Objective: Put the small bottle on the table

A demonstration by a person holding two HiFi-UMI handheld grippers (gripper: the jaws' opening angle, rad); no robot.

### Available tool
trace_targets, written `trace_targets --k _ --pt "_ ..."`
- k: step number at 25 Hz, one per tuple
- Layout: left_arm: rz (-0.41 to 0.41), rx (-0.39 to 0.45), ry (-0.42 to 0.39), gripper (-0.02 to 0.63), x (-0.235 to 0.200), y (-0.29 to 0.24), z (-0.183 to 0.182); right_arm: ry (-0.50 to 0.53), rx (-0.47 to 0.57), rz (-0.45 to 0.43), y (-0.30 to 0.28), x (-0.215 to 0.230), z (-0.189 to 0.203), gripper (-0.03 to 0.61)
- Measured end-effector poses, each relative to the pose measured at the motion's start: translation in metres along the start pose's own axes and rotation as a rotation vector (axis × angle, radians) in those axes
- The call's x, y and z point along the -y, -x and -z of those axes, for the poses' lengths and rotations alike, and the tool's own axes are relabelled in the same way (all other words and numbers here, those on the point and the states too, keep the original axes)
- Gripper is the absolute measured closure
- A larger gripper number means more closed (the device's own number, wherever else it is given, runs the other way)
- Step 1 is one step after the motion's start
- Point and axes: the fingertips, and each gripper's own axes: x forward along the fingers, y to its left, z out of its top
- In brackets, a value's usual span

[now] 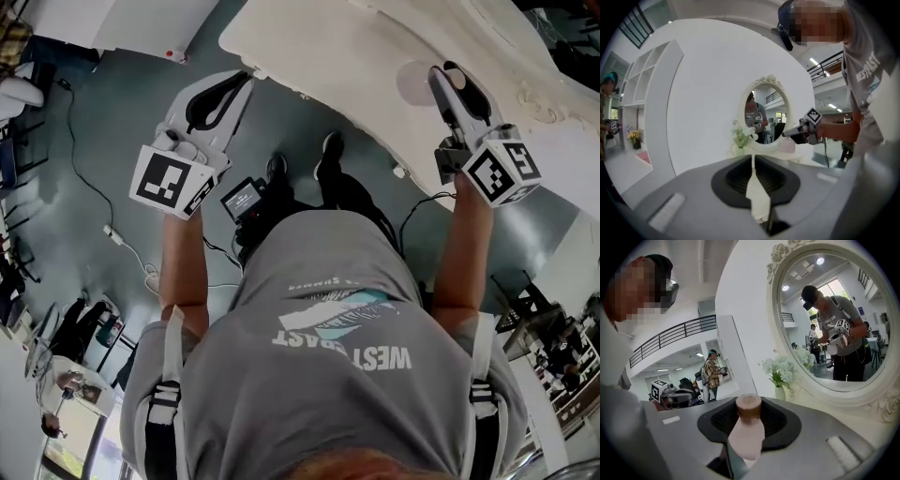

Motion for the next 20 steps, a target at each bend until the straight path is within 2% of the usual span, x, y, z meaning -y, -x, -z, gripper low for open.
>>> trace_targets --k 4,10,15,17,20 --pt "-0.031 -0.025 0.032 0.594 -0.032 -0.014 0.029 -0.004 -0.050 -0.033 -0.061 0.020 0.019 0.439" --pt "-0.058 -0.050 0.061 0.594 -0.031 -0.017 0.046 -0.005 -0.102 -0.082 -0.091 0.032 0.041 0.439" --pt "-0.072 -0.098 0.110 0.594 -0.058 -0.018 0.084 -0.008 -0.169 -0.110 -0.149 0.036 0.074 0.439" --pt "-0.073 -0.125 0.125 0.594 -0.059 -0.021 0.098 -0.009 -0.192 -0.118 -0.162 0.042 0.087 0.439" --pt "-0.077 -0.121 0.132 0.594 -0.053 -0.026 0.104 -0.001 -0.218 -0.126 -0.170 0.050 0.099 0.439"
